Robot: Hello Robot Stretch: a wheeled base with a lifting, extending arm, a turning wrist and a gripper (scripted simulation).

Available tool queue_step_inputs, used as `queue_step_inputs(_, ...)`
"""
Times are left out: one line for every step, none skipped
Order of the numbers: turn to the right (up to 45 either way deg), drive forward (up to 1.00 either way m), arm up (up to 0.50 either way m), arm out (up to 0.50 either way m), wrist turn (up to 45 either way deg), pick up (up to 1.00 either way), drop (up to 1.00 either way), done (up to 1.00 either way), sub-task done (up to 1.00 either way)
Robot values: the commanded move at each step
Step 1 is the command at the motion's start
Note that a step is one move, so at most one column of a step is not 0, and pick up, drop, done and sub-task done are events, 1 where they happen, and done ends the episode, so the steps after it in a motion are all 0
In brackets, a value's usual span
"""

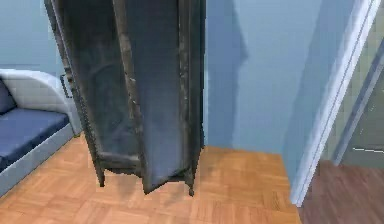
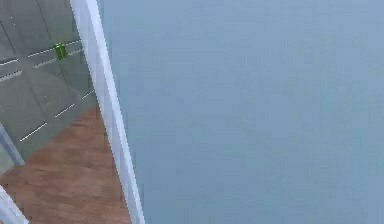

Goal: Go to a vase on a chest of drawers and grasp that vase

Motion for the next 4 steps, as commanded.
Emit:
queue_step_inputs(-45.0, 0.00, 0.00, 0.00, 0.0, 0.00, 0.00, 0.00, 0.00)
queue_step_inputs(-12.0, 0.00, 0.00, 0.00, 0.0, 0.00, 0.00, 0.00, 0.00)
queue_step_inputs(0.0, 0.15, 0.00, 0.00, 0.0, 0.00, 0.00, 0.00, 0.00)
queue_step_inputs(45.0, 0.00, 0.00, 0.00, 0.0, 0.00, 0.00, 0.00, 0.00)
